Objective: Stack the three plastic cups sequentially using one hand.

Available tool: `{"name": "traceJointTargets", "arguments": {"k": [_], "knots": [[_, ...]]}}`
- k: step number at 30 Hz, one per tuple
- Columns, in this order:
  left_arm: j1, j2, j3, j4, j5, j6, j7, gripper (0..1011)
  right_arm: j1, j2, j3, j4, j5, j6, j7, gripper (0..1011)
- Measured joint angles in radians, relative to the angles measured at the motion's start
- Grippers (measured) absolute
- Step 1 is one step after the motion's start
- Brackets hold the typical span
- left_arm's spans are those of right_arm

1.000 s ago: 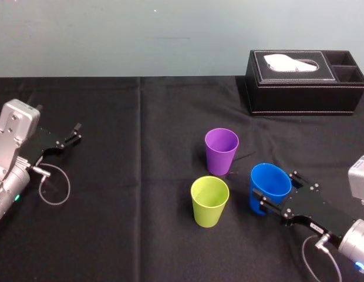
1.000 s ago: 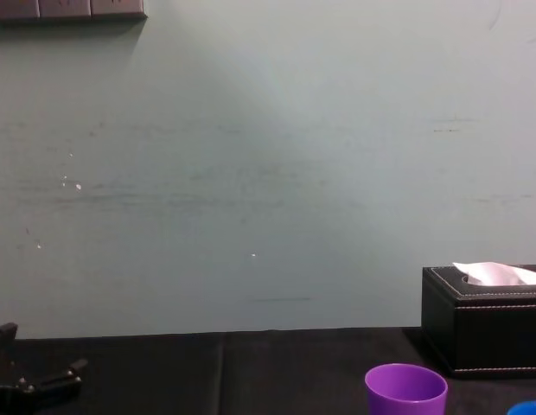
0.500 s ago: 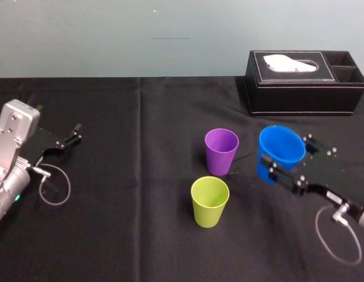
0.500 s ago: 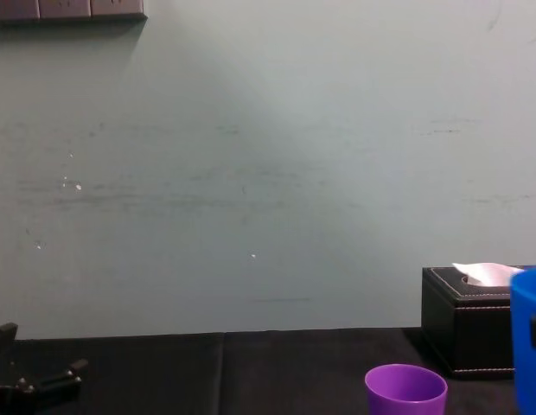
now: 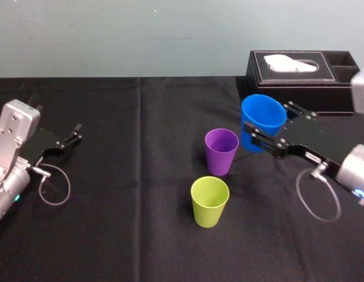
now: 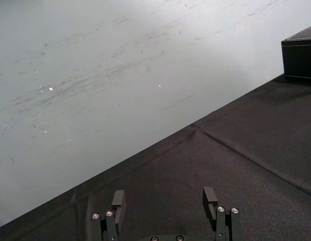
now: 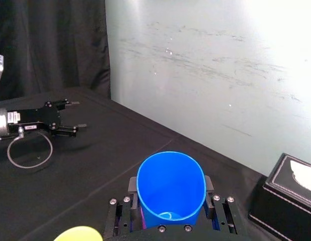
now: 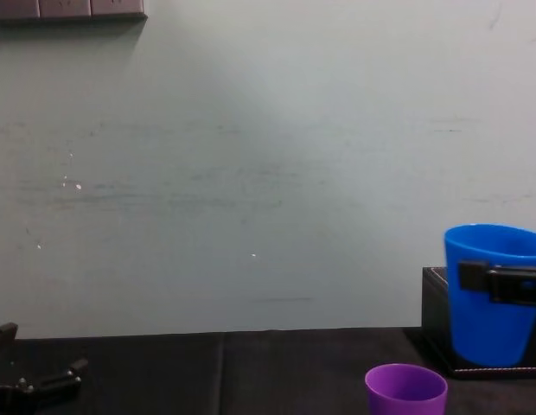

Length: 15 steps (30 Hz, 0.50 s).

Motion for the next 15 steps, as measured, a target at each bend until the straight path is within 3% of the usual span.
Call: {"name": "traceJointTargets", "arguments": {"k": [5, 15], "knots": [[0.000, 0.000, 0.000, 0.000, 0.000, 0.000, 0.000, 1011, 0.081, -0.021, -0.052, 0.059, -0.016, 0.015, 0.011, 724], [0.000, 0.000, 0.000, 0.000, 0.000, 0.000, 0.000, 1011, 0.176, -0.065, -0.122, 0.167, -0.032, 0.017, 0.030, 724]]}}
